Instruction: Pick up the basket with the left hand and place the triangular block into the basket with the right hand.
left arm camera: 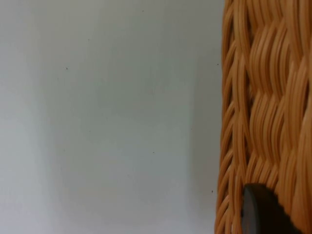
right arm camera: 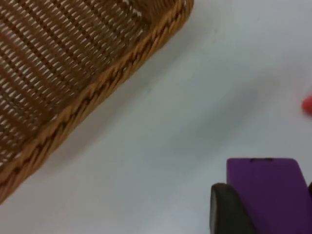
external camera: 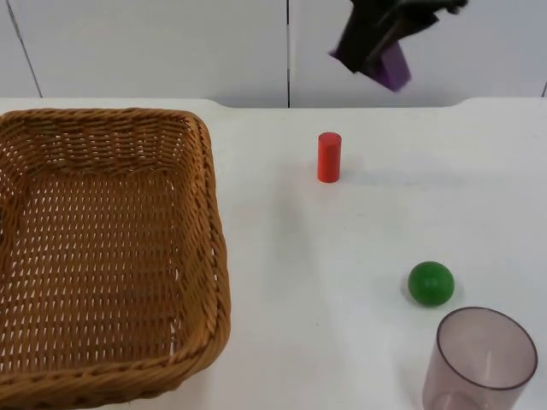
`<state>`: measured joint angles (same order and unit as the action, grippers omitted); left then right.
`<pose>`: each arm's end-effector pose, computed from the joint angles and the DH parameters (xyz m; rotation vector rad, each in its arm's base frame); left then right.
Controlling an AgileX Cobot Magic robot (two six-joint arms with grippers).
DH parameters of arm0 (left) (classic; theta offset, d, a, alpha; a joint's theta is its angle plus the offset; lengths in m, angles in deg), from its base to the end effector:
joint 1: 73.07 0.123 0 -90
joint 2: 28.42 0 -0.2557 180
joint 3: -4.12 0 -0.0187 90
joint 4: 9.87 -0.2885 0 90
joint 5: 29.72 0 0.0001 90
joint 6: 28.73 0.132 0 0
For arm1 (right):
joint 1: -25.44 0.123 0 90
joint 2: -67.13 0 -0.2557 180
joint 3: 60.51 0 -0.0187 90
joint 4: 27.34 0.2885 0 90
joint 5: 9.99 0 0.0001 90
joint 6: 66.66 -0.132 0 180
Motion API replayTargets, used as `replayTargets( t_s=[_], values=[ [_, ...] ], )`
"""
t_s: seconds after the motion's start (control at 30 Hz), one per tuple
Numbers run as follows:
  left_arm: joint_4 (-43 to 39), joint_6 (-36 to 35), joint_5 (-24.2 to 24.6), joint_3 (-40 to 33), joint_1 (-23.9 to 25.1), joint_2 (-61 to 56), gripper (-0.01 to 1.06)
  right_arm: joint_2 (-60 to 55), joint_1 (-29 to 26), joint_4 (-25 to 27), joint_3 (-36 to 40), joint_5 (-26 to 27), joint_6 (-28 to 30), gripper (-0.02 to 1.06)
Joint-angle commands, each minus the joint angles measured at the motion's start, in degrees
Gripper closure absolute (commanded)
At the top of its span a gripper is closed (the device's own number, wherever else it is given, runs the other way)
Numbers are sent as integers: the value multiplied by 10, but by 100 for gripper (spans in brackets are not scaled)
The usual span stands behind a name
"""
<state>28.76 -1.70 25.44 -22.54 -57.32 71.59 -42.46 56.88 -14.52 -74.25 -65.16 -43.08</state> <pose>0.3041 0.0155 0.1046 -0.2972 2.8589 -0.7622 0.3618 0.2494 0.2403 -1.1216 2.3834 0.3323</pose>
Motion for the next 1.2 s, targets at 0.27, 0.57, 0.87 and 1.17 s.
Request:
replayTargets(
  t_s=[0.27,0.57,0.87,1.17],
  values=[
    [9,-4,9,-2,3,-4,105,6,4,-7,-1,-50,-62,105],
    [2,-4,12,-2,3,-4,105,5,43,-8,-1,-34,-61,105],
    [-1,-4,12,-2,3,-4,105,-14,138,20,-1,98,-62,105],
    [2,-4,16,-2,3,-4,105,-115,209,38,-1,236,-50,105]
  ],
)
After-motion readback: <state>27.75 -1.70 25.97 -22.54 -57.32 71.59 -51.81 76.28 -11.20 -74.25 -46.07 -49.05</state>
